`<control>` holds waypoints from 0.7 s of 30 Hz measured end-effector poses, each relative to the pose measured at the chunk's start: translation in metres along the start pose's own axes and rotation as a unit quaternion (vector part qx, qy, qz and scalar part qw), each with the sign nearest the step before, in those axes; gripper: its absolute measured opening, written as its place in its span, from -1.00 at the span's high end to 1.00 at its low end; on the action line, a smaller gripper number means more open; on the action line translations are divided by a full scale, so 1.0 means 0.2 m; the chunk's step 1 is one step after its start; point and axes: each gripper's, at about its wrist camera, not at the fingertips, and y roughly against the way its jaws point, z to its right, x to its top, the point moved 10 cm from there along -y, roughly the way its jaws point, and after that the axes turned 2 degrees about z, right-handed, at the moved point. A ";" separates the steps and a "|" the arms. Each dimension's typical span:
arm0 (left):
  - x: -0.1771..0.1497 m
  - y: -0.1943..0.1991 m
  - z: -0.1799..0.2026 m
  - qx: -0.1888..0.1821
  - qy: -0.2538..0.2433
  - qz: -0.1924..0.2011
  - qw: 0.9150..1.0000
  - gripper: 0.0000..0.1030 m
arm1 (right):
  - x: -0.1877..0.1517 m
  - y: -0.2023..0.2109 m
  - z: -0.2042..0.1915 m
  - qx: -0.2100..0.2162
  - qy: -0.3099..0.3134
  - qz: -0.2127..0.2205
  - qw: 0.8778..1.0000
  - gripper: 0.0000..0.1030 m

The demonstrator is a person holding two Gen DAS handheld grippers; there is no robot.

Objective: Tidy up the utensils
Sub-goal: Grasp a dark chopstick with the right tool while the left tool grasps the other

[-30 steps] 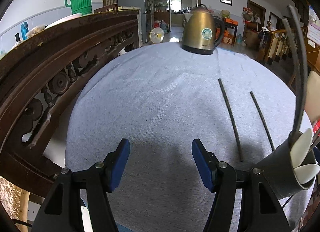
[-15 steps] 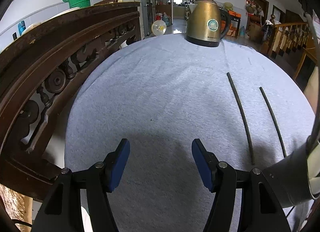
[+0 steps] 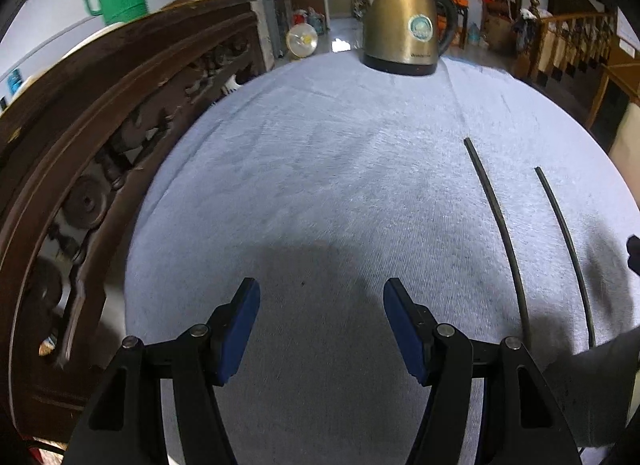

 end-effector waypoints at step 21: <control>0.41 -0.29 0.41 -0.074 -0.074 -0.053 0.993 -0.26 | 0.24 -0.61 -0.31 -0.053 0.141 -0.124 0.981 0.21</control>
